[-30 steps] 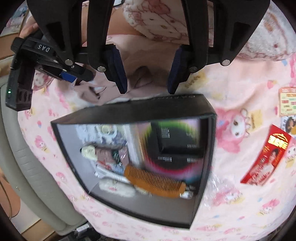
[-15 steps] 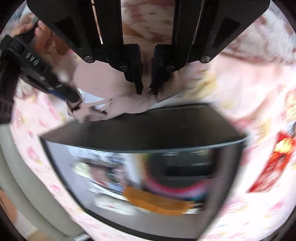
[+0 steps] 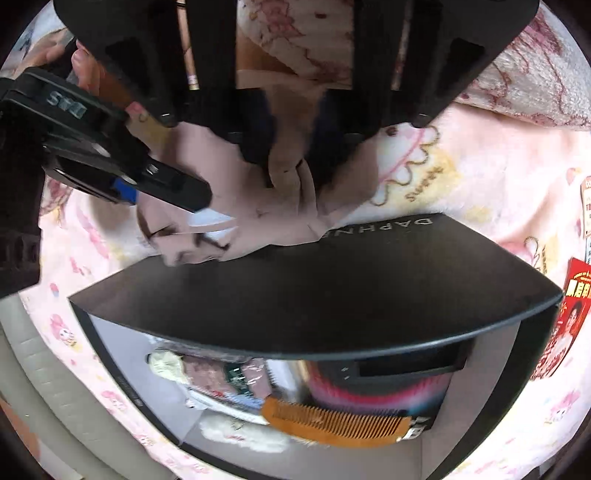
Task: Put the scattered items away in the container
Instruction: 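Carry the beige cloth over the black box, then lower the beige cloth into the box onto the stored items, then open the left gripper to release the cloth and withdraw, then move the left gripper toward the red packet and cards, then close the left gripper on the yellow character card and green ticket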
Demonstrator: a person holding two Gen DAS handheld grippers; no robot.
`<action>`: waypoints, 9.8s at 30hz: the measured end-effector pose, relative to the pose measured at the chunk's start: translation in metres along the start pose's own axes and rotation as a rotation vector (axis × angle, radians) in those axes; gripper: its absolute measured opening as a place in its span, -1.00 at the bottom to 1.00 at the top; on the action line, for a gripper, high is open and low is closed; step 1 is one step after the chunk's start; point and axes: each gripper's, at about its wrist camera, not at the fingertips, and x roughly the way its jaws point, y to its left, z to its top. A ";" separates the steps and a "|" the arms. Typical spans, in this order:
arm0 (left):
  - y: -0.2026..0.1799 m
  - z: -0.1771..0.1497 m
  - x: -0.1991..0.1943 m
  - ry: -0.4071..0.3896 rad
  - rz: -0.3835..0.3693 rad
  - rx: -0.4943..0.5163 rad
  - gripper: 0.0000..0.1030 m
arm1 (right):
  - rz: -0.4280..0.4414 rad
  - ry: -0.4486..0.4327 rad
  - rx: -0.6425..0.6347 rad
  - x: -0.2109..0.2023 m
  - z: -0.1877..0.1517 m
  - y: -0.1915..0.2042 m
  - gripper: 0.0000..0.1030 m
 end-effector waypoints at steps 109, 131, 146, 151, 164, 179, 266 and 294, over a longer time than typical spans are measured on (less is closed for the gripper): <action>-0.030 0.175 0.006 -0.173 0.106 0.004 -0.49 | -0.220 -0.091 -0.243 0.003 0.155 0.012 -0.38; -0.012 0.166 0.024 -0.052 0.130 -0.095 -0.47 | -0.292 -0.026 -0.204 0.011 0.152 0.007 -0.37; -0.026 0.143 -0.043 -0.253 0.023 -0.075 -0.26 | -0.236 -0.153 -0.178 -0.041 0.138 0.013 -0.26; -0.040 0.138 -0.067 -0.312 0.033 -0.003 -0.13 | -0.254 -0.237 -0.204 -0.068 0.128 0.029 -0.18; -0.053 0.088 -0.102 -0.386 0.088 0.084 -0.08 | -0.216 -0.319 -0.158 -0.095 0.085 0.053 -0.06; -0.013 0.044 -0.130 -0.372 0.075 0.053 -0.08 | -0.213 -0.313 -0.229 -0.091 0.048 0.107 -0.06; 0.325 -0.029 -0.087 -0.297 0.039 -0.536 -0.01 | -0.057 0.406 -0.524 0.211 0.073 0.283 0.00; 0.314 -0.027 -0.090 -0.283 0.056 -0.576 -0.47 | 0.180 0.433 -0.497 0.189 0.072 0.298 -0.23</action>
